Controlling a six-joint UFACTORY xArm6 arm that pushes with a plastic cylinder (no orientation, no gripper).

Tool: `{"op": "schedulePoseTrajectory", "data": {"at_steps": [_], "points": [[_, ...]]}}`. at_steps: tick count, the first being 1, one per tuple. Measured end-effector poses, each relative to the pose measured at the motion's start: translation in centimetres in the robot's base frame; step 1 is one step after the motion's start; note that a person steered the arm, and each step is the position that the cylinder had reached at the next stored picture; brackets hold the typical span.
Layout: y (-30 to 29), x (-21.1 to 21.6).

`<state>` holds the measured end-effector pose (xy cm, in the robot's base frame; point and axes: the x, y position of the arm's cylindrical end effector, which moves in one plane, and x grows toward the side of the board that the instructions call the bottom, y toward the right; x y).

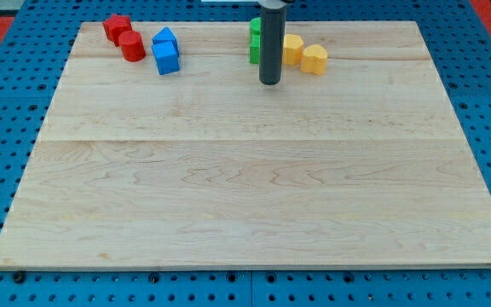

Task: Push the yellow blocks into the green blocks

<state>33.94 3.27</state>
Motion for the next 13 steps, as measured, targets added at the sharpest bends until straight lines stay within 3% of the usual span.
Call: {"op": "schedulePoseTrajectory", "data": {"at_steps": [1, 2, 4, 7, 8, 9, 10, 11, 12, 13], "points": [[1.0, 1.5], [9.3, -0.8], [11.2, -4.1], [1.0, -5.4], [3.3, -4.2], [11.9, -4.4], [10.7, -7.2], [3.4, -8.0], [6.5, -9.2], [8.1, -14.6]]}}
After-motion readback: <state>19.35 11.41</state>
